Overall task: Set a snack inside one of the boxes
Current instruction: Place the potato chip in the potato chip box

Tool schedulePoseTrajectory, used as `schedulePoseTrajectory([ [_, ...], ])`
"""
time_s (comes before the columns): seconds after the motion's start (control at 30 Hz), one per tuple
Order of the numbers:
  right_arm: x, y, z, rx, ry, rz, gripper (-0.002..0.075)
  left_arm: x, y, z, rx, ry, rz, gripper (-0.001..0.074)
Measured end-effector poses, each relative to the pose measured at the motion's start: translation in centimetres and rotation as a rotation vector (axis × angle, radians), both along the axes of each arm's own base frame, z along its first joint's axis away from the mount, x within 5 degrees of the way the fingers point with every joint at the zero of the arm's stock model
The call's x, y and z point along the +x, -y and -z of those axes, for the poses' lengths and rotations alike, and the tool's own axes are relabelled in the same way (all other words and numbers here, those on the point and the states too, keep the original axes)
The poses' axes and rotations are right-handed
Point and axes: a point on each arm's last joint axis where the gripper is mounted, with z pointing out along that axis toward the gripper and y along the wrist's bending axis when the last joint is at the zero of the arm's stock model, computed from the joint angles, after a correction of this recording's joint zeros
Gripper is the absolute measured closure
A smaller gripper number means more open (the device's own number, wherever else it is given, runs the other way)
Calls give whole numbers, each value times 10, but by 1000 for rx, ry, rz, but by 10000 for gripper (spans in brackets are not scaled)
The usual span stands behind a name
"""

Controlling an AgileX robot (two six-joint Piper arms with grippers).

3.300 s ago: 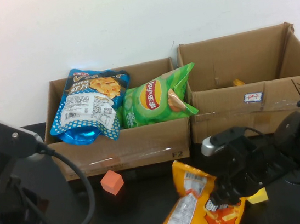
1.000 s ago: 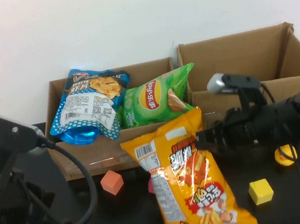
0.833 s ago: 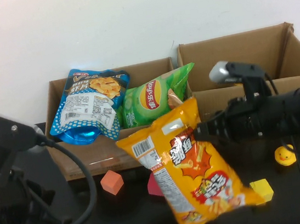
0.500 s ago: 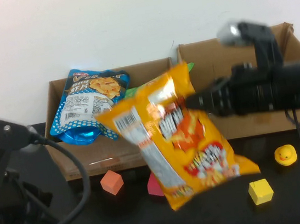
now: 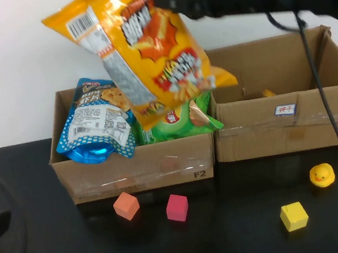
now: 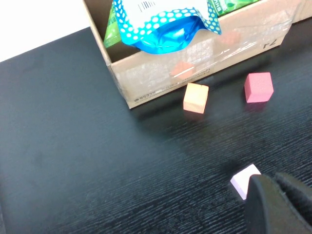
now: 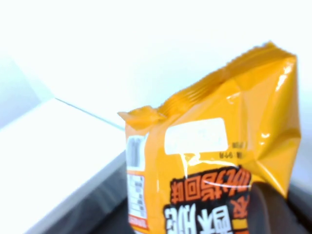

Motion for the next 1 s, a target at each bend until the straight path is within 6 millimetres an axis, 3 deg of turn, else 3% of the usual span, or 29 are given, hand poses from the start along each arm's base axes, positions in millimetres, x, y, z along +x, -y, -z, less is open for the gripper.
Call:
schedulePoseTrajectory([
  [0.13, 35, -18, 8, -117, 114, -9, 726, -7, -4, -1, 1, -9, -6, 736],
  [0.4, 93, -60, 67, -372, 259, -58, 695, -11, -7, 0, 16, -38, -16, 736],
  [0.53, 96, -75, 85, -478, 311, -90, 497, -11, -7, 1, 17, -40, -16, 736],
  [0.6, 94, -82, 86, -492, 337, -78, 340, -11, -7, 1, 19, -38, -16, 736],
  [0.67, 92, -87, 84, -485, 360, -64, 267, -11, -7, 1, 19, -38, -16, 736],
  [0.87, 89, -93, 78, -464, 374, -47, 211, -11, -7, 1, 19, -38, -16, 736],
  [1.0, 82, -90, 60, -441, 379, -46, 208, -11, -7, 0, 13, -26, -14, 736],
])
